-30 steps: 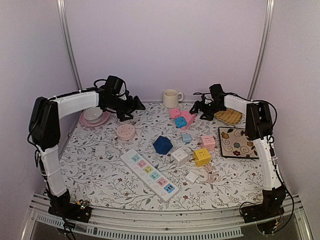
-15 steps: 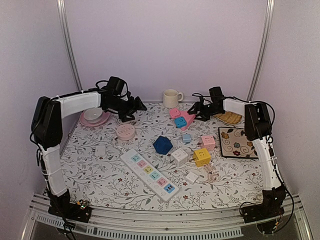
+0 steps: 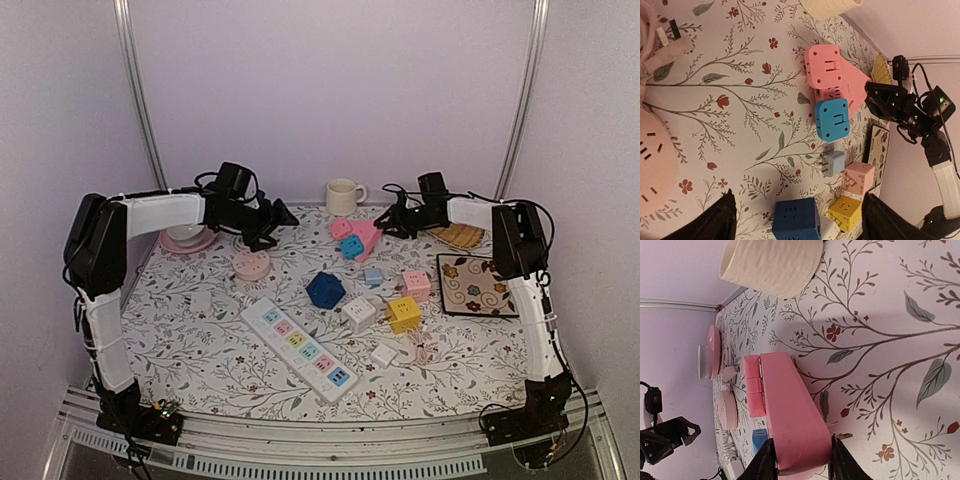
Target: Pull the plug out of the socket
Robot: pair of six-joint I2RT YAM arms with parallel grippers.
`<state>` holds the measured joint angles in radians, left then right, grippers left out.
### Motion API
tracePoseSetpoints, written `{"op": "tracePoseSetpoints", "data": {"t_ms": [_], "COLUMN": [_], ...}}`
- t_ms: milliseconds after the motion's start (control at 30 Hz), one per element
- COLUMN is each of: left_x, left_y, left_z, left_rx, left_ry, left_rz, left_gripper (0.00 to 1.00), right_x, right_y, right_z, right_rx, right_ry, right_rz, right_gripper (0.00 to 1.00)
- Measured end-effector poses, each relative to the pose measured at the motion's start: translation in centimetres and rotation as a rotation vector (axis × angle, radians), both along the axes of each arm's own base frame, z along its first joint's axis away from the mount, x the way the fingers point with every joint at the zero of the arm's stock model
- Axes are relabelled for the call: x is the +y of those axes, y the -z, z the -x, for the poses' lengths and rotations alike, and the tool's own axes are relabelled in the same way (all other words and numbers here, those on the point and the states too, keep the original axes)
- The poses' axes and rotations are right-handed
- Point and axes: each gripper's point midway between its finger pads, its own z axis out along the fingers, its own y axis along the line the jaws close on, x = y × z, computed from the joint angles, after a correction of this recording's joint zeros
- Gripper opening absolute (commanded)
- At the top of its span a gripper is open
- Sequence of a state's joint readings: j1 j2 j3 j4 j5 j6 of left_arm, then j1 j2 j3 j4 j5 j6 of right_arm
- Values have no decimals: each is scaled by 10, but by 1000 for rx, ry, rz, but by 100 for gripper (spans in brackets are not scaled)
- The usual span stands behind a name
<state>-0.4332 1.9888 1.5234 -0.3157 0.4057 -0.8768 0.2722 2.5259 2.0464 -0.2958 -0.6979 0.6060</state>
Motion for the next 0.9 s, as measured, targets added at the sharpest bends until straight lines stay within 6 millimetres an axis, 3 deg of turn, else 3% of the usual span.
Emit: {"op": "tracePoseSetpoints", "data": {"t_ms": [167,400,500,667,900], "left_x": [-8,-22,-26,-40,-59], "left_y": [11,53,62,58,73], "left_z": [-8,-24,-21,-16,10], "left_rx": [11,74,101,92,145], "left_ry": [-8,-8,-3,27,66], "left_rz": [45,66,77,127,156], "left_gripper": [85,81,78,72,69], "right_x": [11,40,49,56,60], "right_y": [-9,-16,-13,-14,-23], "right_z": [15,39,48,50,45], "right_rx": [4,32,70,102,118], "right_ry": [-17,-50,-53,-34,-10], "right_rz": [3,-39,-78,-114,-167], "right_gripper": [13,7,6,6,5]}}
